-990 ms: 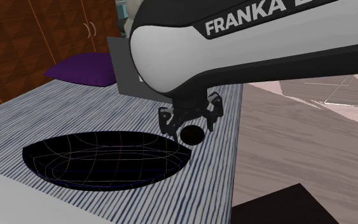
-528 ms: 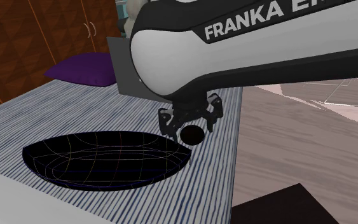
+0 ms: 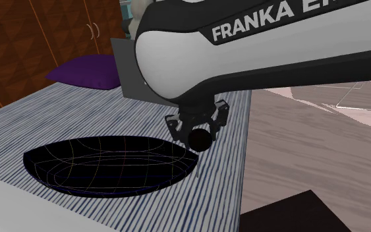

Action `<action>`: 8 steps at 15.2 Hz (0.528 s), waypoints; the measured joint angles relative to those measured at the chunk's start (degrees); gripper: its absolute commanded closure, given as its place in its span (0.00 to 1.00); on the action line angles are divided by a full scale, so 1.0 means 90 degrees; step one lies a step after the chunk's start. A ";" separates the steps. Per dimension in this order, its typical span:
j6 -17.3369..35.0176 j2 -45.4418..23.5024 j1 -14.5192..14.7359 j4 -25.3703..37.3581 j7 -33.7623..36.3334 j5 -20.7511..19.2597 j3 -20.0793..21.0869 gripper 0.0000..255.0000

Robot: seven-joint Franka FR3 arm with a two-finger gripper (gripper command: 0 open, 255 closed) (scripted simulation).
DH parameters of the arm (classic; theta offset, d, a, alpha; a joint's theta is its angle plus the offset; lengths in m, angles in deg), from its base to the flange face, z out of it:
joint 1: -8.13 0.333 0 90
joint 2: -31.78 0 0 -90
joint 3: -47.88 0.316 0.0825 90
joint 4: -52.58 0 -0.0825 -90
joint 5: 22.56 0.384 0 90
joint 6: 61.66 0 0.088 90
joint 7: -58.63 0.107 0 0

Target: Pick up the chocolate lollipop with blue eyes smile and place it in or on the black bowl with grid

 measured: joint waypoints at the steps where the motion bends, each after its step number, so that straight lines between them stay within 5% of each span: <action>1: 0.0000 0.0000 0.0000 0.0000 0.0000 0.0000 0.0000 1.00; 8: -0.0436 0.0085 -0.0009 0.0355 -0.0042 -0.0031 -0.0079 1.00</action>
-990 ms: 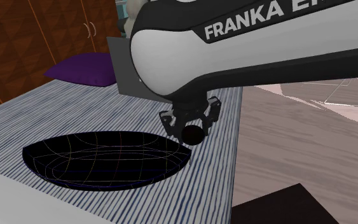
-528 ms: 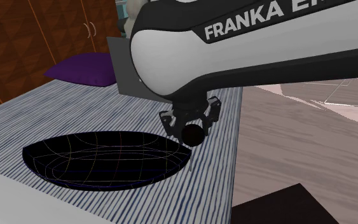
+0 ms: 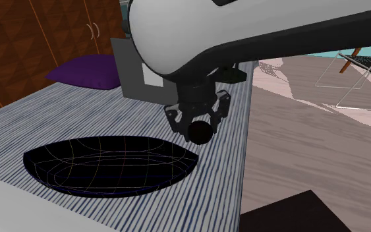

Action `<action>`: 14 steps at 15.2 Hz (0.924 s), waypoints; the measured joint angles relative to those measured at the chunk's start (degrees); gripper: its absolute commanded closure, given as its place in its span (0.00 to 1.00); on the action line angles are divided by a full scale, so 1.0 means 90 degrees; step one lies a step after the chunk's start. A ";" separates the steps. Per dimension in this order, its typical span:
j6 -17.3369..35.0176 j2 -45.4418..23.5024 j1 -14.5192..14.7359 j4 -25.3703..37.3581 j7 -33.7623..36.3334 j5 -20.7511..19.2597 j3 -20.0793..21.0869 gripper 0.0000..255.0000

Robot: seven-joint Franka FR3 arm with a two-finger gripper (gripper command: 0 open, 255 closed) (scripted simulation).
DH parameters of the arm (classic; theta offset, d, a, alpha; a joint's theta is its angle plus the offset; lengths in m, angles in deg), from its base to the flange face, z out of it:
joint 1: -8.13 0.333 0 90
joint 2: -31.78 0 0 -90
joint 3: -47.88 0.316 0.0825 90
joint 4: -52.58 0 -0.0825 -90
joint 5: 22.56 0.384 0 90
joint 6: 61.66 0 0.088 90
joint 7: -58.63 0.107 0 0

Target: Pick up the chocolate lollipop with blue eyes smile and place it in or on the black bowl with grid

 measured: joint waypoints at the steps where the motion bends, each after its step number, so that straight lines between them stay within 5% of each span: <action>1: -0.0091 0.0014 -0.0006 0.0078 -0.0016 -0.0011 -0.0022 1.00; 14: -0.1160 0.0035 -0.0078 0.1131 -0.0126 -0.0129 -0.0207 1.00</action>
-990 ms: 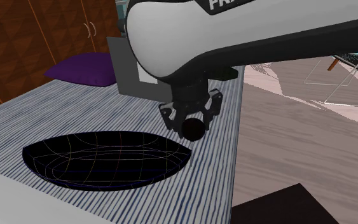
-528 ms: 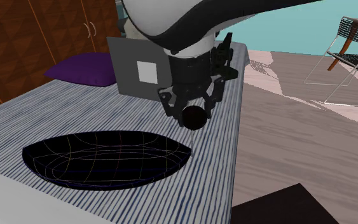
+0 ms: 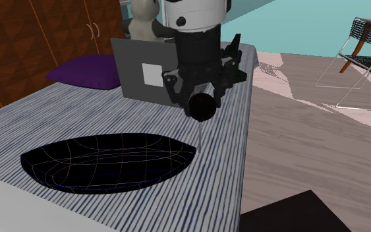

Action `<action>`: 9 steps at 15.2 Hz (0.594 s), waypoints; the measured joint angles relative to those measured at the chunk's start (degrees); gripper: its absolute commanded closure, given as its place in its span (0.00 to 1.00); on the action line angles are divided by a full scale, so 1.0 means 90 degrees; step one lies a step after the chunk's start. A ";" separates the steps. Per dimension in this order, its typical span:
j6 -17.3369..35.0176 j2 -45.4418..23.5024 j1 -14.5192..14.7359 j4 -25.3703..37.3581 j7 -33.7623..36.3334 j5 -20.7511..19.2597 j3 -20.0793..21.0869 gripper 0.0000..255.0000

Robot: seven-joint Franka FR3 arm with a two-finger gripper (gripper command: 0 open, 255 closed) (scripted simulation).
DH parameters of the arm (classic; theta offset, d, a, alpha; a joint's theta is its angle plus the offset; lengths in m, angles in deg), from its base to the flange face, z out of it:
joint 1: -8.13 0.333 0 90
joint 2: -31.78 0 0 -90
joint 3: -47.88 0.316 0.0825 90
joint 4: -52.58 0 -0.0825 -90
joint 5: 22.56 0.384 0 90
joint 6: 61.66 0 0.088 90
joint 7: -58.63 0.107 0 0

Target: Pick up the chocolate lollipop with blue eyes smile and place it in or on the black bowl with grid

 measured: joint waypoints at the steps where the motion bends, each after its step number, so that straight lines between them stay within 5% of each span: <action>1: -0.0106 -0.0021 -0.0004 0.0128 0.0013 -0.0005 0.0004 1.00; 9: -0.0761 -0.0115 -0.0059 0.0877 -0.0037 -0.0082 -0.0076 1.00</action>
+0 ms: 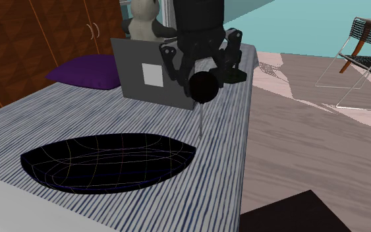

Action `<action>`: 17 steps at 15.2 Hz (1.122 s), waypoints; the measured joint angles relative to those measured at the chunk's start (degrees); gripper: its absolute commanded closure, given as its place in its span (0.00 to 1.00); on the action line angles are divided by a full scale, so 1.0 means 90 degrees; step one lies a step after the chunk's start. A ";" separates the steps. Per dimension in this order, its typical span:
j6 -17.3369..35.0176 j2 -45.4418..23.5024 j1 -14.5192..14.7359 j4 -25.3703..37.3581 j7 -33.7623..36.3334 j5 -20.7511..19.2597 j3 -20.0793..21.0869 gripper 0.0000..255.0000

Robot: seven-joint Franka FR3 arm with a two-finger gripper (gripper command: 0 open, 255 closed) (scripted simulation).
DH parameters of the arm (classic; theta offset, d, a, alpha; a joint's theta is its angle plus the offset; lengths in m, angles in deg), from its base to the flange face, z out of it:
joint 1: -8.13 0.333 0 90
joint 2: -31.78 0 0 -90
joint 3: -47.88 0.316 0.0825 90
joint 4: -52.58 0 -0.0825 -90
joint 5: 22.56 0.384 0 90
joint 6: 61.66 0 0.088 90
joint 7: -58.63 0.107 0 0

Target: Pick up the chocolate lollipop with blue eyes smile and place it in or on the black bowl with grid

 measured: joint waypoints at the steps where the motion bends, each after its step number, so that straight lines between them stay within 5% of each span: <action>1: -0.0098 -0.0021 -0.0007 0.0119 -0.0001 -0.0010 -0.0005 1.00; 6: -0.0358 -0.0311 -0.0032 0.0662 0.0196 -0.0013 0.0171 1.00; 13: -0.0682 -0.1642 -0.0087 0.2233 0.1303 -0.0172 0.1171 1.00; 17: -0.0989 -0.2759 -0.0049 0.3452 0.2136 -0.0612 0.1894 1.00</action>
